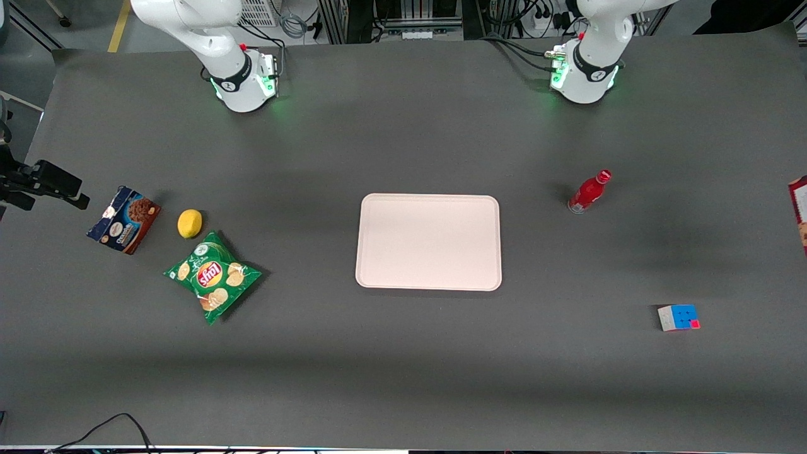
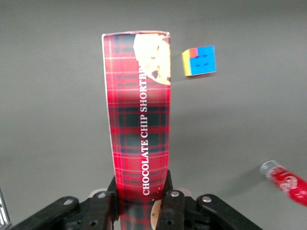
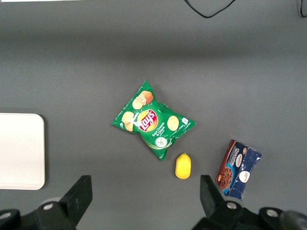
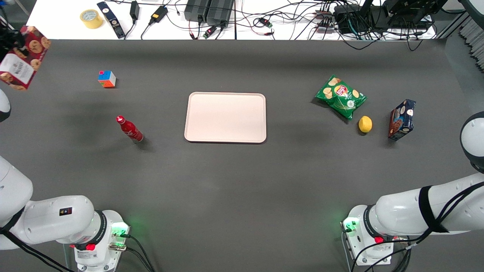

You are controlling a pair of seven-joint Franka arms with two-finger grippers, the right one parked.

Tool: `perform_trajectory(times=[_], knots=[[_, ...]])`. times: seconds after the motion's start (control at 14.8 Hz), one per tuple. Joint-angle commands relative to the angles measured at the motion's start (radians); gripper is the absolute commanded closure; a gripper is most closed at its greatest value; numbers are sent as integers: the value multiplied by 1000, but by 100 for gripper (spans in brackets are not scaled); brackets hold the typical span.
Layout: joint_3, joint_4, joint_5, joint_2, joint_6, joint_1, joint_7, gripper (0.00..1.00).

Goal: Place red cookie box on tray
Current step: 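Carry the held box with the left gripper over the white tray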

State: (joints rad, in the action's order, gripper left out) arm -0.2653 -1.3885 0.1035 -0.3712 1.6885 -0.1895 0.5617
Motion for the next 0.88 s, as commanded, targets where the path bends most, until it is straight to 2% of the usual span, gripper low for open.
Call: perform_trajectory(times=[0.0,0.2,0.34,0.81], knots=[[-9,25,-25,24,-85,155,-190,100],[-6,23,-25,49,-130,300,-394,100],[24,22,-30,57,-135,372,-428,100],[363,8,-31,49,-127,384,-876,100]])
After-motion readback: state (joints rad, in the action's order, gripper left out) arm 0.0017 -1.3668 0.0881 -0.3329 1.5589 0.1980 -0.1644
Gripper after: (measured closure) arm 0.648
